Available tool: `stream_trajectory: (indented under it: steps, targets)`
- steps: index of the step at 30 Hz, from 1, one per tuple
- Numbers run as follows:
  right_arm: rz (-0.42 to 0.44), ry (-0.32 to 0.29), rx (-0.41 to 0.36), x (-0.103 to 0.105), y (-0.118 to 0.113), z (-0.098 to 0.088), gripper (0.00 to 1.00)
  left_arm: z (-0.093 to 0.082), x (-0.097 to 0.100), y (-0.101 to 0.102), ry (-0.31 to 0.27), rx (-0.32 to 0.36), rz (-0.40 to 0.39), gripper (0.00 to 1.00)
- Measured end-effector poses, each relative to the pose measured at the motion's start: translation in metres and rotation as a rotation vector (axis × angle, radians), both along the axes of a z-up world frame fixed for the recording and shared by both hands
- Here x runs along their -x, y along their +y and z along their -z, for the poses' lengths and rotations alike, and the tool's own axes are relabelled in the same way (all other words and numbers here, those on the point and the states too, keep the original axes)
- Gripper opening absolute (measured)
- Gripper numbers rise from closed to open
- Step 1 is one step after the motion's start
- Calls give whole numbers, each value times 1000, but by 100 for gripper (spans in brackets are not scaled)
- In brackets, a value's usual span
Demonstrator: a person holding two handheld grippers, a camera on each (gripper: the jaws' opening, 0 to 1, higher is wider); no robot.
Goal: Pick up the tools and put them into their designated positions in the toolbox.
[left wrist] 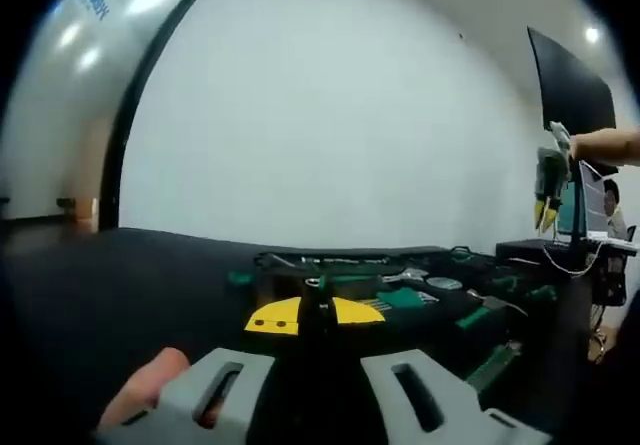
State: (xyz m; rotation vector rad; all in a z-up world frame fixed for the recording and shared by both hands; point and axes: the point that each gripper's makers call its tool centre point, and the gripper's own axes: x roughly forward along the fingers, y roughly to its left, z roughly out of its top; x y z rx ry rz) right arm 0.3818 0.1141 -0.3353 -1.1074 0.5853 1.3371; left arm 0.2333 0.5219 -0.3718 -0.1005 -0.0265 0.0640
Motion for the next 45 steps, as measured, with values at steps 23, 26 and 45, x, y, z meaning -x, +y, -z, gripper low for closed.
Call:
stream_trajectory:
  steps: [23, 26, 45]
  targets:
    - [665, 45, 202, -40, -51, 83, 17, 2, 13, -31, 42, -47, 10, 11]
    - [640, 41, 212, -36, -52, 93, 17, 0, 14, -34, 38, -41, 17, 11]
    - [527, 76, 151, -44, -40, 101, 10, 0, 21, -44, 48, -20, 17, 11]
